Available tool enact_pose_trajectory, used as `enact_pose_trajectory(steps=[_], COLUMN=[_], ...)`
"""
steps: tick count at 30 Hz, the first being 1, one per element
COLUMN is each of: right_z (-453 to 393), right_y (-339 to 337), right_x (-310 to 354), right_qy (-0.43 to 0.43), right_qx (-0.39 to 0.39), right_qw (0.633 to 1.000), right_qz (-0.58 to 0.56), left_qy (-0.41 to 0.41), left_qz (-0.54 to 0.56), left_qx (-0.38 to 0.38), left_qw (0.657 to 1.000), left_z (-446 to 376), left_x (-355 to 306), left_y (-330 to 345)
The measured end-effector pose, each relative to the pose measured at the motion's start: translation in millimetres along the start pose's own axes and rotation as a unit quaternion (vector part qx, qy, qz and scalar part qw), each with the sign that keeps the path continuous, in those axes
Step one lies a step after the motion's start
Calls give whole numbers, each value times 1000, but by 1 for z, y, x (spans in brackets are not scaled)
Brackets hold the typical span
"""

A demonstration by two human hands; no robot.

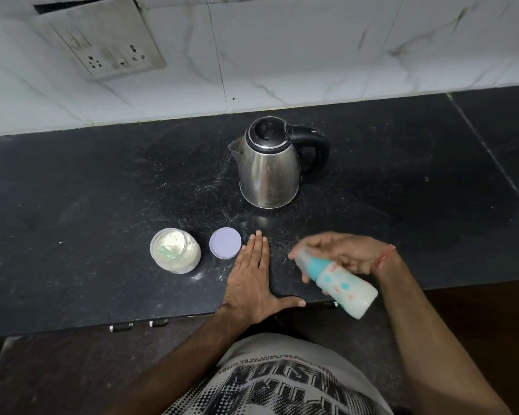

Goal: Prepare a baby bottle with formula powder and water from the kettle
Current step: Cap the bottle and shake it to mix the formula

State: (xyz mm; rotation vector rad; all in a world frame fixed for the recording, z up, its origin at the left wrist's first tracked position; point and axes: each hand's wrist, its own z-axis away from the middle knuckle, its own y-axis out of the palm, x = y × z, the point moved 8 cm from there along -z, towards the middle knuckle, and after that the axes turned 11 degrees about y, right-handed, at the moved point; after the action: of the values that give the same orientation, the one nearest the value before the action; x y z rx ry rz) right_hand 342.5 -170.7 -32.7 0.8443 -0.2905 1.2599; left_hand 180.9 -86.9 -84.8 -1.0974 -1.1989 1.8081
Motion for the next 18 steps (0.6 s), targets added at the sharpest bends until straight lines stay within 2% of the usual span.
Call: enact_pose_trajectory(steps=[2,5,8,11,15,18], right_z=[2,4,3,1,-4,-7], right_y=[-2,8,-3,1,-19,-8], right_x=[-1,-6,-4,-3,0,2], right_qy=[8,38,31,24,-16,-9], right_qx=[-14,32,-23,0,-94,-54], right_qw=[1000,999,998,1000,994,997], right_qz=[-12,-12,-44,-5,-61,-45], left_qy=[1,-4,-2,-3,-8,-4], left_qz=[-2,-3,9,15,5,-2], left_qx=[6,0,-4,-4,7,10], left_qw=[1000,1000,1000,1000,1000,1000], left_z=[1,0,1,0,0,1], left_x=[1,1,2,1,1,0], left_y=[2,0,1,1,1,0])
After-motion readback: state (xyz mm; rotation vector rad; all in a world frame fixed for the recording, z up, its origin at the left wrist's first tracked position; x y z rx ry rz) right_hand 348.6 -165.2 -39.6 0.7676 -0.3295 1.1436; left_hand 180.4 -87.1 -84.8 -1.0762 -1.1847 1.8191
